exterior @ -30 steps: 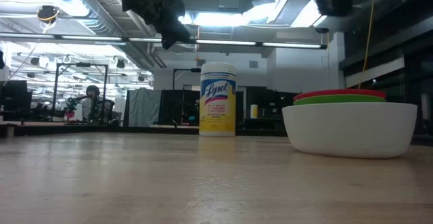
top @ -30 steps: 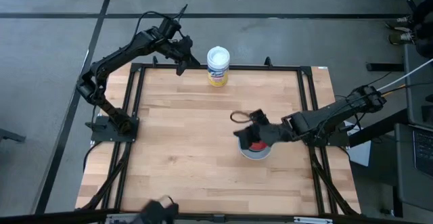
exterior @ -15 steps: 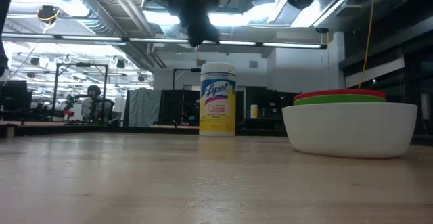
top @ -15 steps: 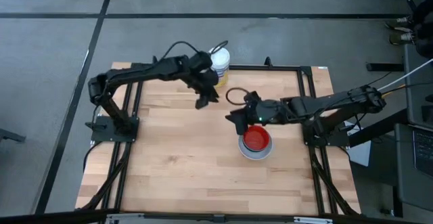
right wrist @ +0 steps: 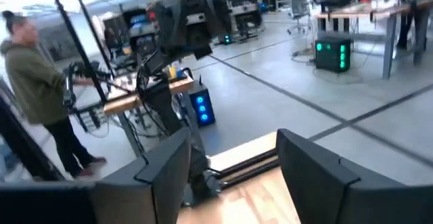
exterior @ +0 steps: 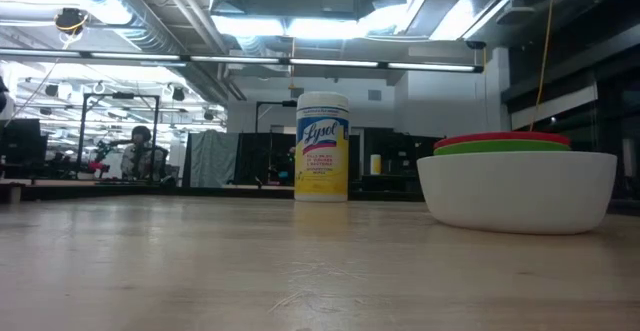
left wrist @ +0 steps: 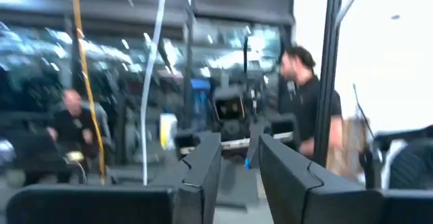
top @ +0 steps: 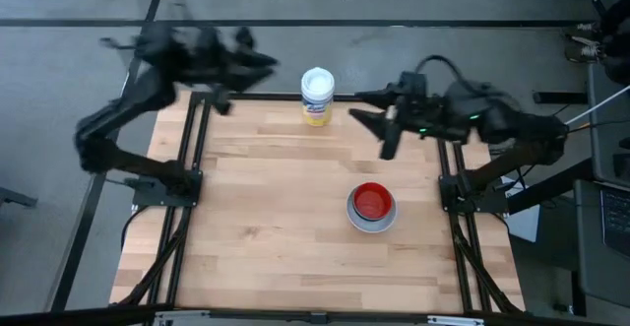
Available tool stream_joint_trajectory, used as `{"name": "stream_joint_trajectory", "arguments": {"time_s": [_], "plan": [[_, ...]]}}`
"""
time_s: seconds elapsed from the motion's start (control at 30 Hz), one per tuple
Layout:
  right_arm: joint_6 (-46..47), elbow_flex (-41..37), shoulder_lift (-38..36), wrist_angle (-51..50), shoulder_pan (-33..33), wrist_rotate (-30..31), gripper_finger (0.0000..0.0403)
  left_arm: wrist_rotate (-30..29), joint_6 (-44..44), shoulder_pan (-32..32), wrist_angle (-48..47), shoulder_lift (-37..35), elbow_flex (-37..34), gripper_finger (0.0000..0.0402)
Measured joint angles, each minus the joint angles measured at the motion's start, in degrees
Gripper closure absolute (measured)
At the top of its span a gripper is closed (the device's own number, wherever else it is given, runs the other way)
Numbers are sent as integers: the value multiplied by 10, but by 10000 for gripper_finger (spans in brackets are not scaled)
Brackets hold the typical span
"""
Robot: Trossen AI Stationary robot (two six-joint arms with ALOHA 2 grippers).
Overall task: Nest bowls inside each other
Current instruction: Return to Home Position
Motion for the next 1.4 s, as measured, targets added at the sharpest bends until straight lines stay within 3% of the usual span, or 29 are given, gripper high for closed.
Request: {"name": "stream_joint_trajectory", "arguments": {"time_s": [0.2, 0.33, 0.43, 0.53, 0.67, 0.8, 0.97, 1.13, 1.27, 1.4], "plan": [[-67, 105, -4, -157, 8, 46, 202, -27, -5, 28, -37, -119, 0, 311], [-28, 151, -4, -289, 10, 77, 214, -29, 24, 35, -60, -175, 2, 308], [-5, 168, -9, -385, 18, 90, 221, -20, -39, 35, -133, -220, 0, 307], [46, 166, -30, -460, 37, 162, 229, 42, 35, 36, -252, -274, 0, 307], [79, 145, -96, -484, 94, 218, 237, -50, 48, 39, -370, -366, 2, 310], [67, 101, -161, -486, 149, 235, 245, -128, 56, 33, -454, -457, -2, 311], [74, 10, -240, -503, 176, 234, 253, -155, 25, 39, -491, -581, -26, 311], [177, -105, -325, -562, 180, 286, 261, -176, 1, 69, -537, -697, -81, 311], [230, -204, -438, -556, 179, 304, 266, -181, -8, 96, -659, -687, -58, 311], [198, -308, -551, -478, 179, 340, 271, -183, -2, 121, -632, -690, -79, 311]]}}
